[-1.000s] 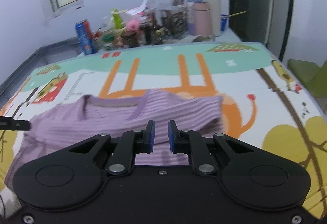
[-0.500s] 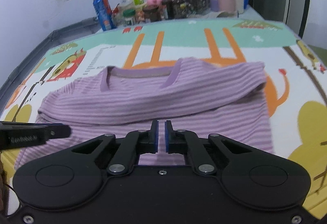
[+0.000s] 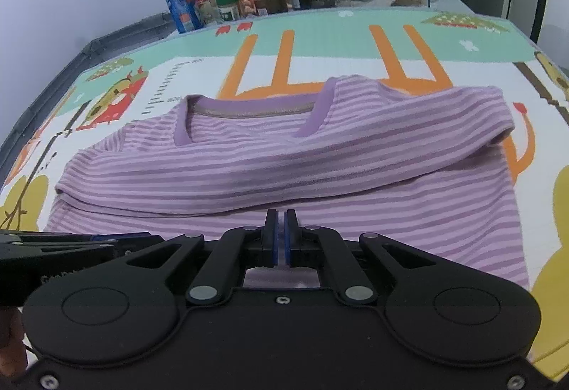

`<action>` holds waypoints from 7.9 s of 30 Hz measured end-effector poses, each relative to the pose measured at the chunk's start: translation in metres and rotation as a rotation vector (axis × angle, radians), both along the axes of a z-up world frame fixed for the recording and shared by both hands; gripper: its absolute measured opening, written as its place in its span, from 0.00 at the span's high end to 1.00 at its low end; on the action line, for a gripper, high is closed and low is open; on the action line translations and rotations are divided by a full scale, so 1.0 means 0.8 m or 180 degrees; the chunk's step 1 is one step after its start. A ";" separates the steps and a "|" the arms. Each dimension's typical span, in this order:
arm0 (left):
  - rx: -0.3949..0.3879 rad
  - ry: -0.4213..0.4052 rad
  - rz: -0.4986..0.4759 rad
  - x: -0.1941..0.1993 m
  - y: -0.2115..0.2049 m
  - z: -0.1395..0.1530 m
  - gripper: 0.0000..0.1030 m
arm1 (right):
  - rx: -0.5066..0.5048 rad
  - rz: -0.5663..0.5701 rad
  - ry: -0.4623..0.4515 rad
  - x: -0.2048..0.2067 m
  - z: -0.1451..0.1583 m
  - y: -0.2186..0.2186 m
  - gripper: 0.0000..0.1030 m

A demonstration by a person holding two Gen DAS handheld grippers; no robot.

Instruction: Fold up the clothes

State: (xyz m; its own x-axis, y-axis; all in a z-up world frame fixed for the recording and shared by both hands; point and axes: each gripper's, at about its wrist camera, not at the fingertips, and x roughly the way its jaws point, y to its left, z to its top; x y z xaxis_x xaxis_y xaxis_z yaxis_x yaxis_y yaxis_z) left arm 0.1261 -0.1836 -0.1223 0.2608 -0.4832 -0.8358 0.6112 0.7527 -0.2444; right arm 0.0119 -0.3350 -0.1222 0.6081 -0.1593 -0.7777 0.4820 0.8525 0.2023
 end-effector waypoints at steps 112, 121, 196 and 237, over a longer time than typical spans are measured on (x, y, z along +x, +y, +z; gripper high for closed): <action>0.0546 -0.0277 0.0349 0.039 -0.023 -0.017 0.00 | -0.0652 -0.0211 0.0370 0.022 -0.016 -0.032 0.01; 0.0511 -0.0186 0.0405 0.069 -0.034 -0.014 0.00 | -0.0837 -0.0139 0.0383 0.053 -0.020 -0.042 0.01; 0.0703 -0.0064 0.0933 0.123 0.014 -0.011 0.05 | -0.0343 -0.0584 0.0286 -0.006 -0.021 -0.088 0.21; 0.0838 -0.0061 0.0739 0.082 0.029 0.005 0.67 | -0.0468 -0.0407 0.0450 -0.029 -0.006 -0.073 0.67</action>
State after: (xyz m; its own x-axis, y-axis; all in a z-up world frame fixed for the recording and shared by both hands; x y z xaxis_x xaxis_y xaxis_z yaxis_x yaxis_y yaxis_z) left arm 0.1917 -0.1601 -0.1182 0.3551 -0.1775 -0.9178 0.4189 0.9079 -0.0136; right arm -0.0116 -0.3937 -0.1274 0.4624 -0.3458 -0.8165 0.6025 0.7981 0.0032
